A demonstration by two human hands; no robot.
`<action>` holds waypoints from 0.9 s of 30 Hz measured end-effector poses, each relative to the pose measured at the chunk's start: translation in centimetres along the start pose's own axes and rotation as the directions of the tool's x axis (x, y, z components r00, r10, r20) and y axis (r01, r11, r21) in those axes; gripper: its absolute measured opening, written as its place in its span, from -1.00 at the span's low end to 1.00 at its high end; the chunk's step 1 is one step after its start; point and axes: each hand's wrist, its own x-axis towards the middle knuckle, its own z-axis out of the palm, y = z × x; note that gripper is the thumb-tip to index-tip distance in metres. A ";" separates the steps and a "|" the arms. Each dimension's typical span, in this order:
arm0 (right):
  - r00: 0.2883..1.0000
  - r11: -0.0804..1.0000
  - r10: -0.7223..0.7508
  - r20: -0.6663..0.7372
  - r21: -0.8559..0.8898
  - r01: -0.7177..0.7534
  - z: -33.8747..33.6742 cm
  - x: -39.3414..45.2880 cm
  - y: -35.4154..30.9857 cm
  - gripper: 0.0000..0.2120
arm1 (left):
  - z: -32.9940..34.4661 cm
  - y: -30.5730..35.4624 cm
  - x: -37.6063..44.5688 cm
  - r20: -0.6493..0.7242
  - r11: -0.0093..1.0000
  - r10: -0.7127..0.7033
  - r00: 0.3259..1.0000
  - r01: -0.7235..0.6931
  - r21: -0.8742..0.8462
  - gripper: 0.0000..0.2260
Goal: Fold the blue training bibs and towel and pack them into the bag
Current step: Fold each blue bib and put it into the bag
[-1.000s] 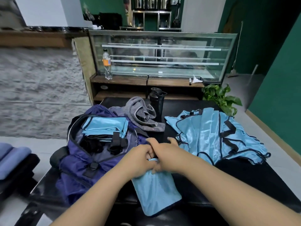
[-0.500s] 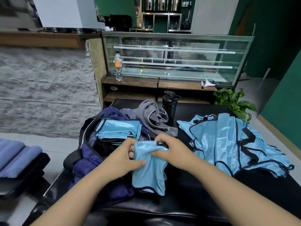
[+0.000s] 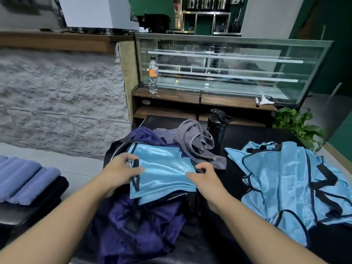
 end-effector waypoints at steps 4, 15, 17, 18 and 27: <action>0.996 0.996 -0.082 -0.019 -0.028 0.082 2.2 2.4 -1.7 -0.87 | -1.5 2.2 4.7 -0.205 0.992 0.057 0.977 -0.033 0.119 -0.72; 0.990 0.863 -0.104 0.093 -0.487 0.136 5.0 8.5 -2.4 -0.90 | 1.2 0.6 11.8 -0.278 0.730 0.242 0.930 0.014 0.683 -0.79; 0.957 0.703 -0.250 0.146 -0.652 0.284 4.8 8.3 -2.9 -0.74 | 1.2 0.0 11.7 -0.239 0.651 0.262 0.935 0.011 0.759 -0.83; 0.910 0.635 -0.364 0.198 -0.662 0.398 5.0 8.0 -3.5 -0.66 | 1.0 0.0 11.6 -0.221 0.619 0.263 0.939 0.011 0.785 -0.83; 0.847 0.142 -0.145 0.512 -0.836 0.530 10.7 8.2 -1.1 -0.15 | -1.8 1.0 11.7 -0.083 0.369 0.217 0.973 -0.003 0.930 -0.64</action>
